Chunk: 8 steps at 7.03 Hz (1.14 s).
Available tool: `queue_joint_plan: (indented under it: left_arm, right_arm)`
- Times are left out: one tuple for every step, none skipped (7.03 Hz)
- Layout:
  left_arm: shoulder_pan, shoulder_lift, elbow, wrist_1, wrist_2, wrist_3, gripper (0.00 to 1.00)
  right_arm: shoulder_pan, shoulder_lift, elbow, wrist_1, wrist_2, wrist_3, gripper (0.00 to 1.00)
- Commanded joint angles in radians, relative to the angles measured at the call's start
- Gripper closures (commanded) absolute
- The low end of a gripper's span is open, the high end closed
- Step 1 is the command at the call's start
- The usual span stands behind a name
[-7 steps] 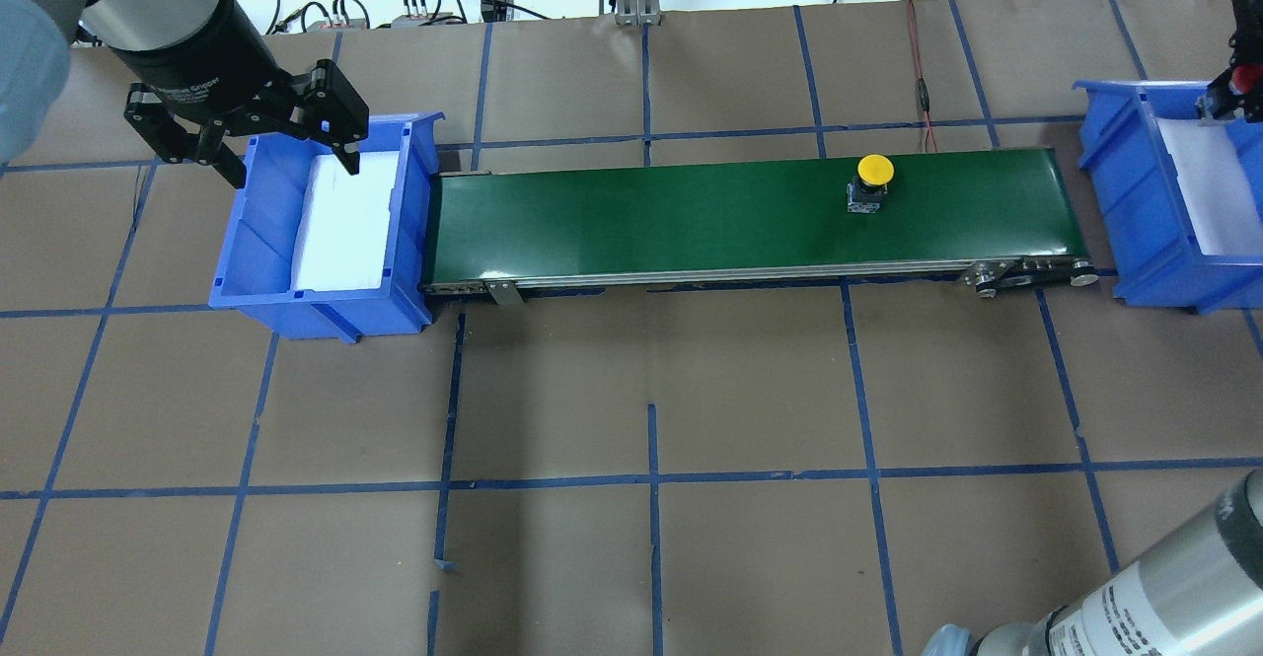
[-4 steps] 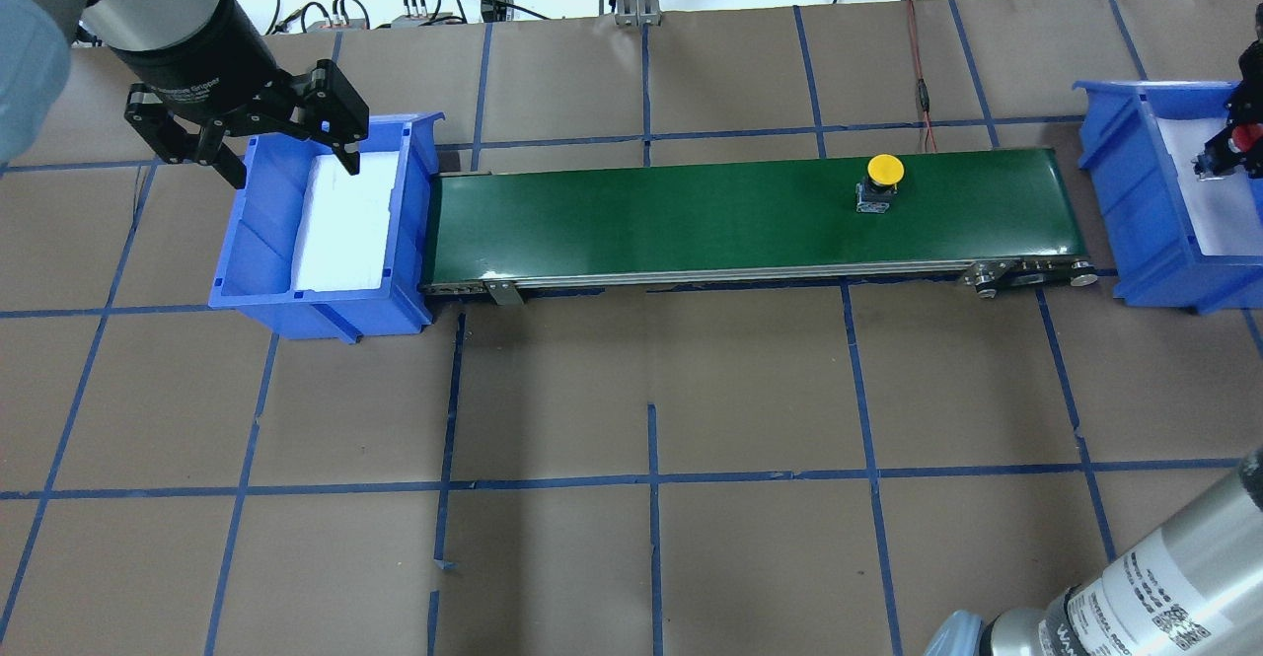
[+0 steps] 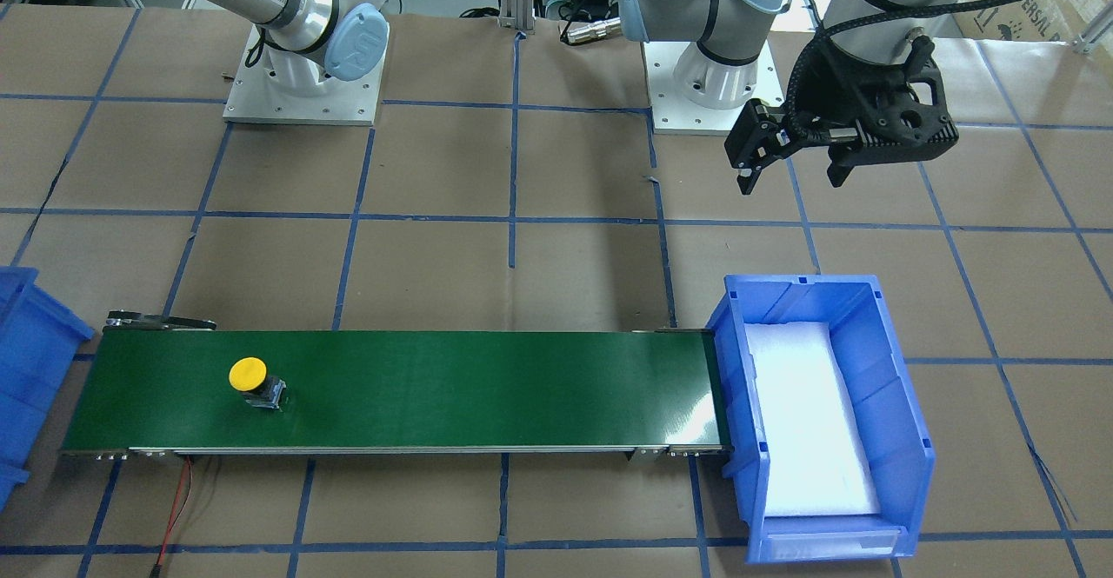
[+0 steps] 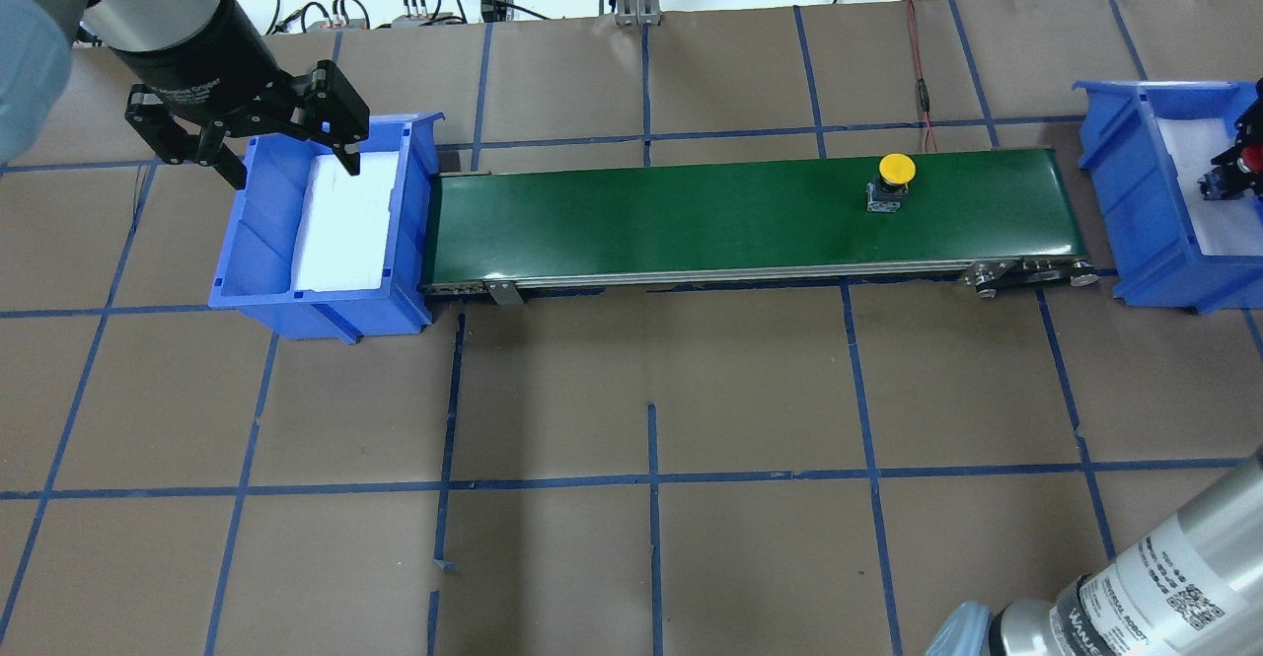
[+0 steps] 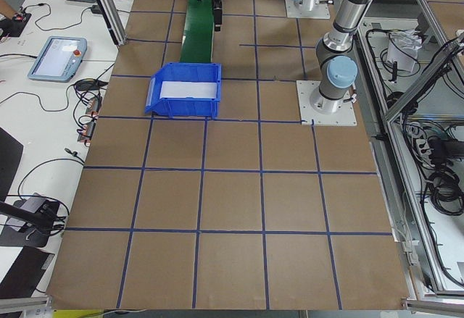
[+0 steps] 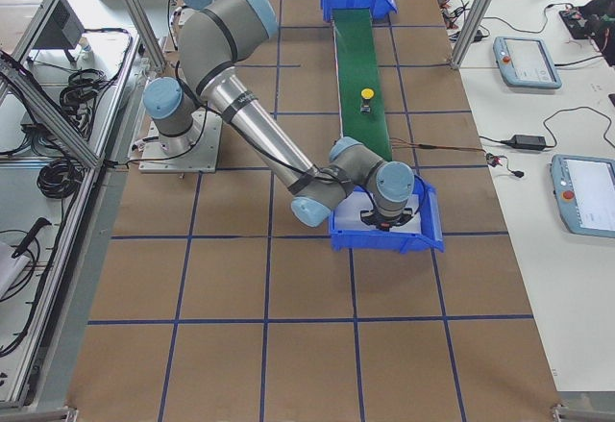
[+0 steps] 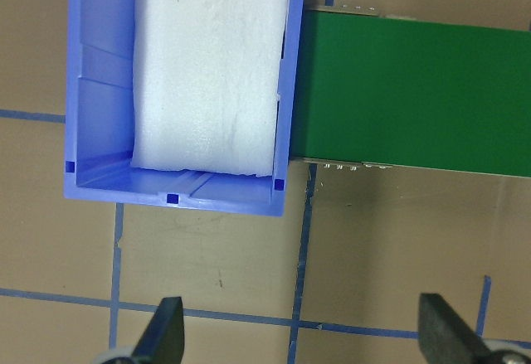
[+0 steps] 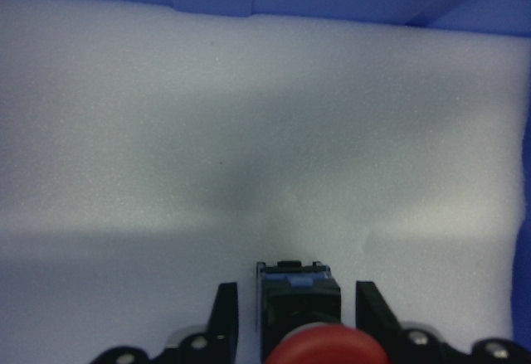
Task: Transport two buttons from left to right
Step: 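Carry the red button into the blue bin and release it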
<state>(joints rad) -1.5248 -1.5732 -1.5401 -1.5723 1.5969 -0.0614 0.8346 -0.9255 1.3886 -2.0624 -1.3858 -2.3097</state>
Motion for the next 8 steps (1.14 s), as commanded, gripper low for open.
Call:
queue_joint_plan:
  left_arm:
    - [0.0,0.001,0.0,0.0,0.0,0.0,0.0]
    - [0.0,0.001,-0.002,0.0,0.0,0.0,0.0]
    - [0.0,0.001,-0.002,0.0,0.0,0.0,0.0]
    - [0.0,0.001,-0.002,0.0,0.0,0.0,0.0]
    - [0.0,0.002,-0.002,0.0,0.0,0.0,0.0]
    - [0.0,0.002,-0.002,0.0,0.0,0.0,0.0]
    - [0.0,0.002,-0.002,0.0,0.0,0.0,0.0]
    - [0.0,0.004,-0.002,-0.002,0.0,0.0,0.0]
  right_arm:
    - [0.014,-0.045,-0.005,0.008,0.002,0.01,0.0]
    - [0.039,-0.096,-0.002,0.016,0.001,0.012,0.0]
    - [0.085,-0.12,0.004,0.037,0.001,0.035,0.0]
    - [0.148,-0.15,0.007,0.05,-0.007,0.048,0.0]
    - [0.217,-0.183,0.033,0.054,-0.015,0.082,0.0]
    - [0.28,-0.212,0.091,0.045,-0.016,0.19,0.0]
    - [0.3,-0.249,0.151,0.038,-0.009,0.25,0.0]
    - [0.304,-0.26,0.197,0.036,0.005,0.28,0.0]
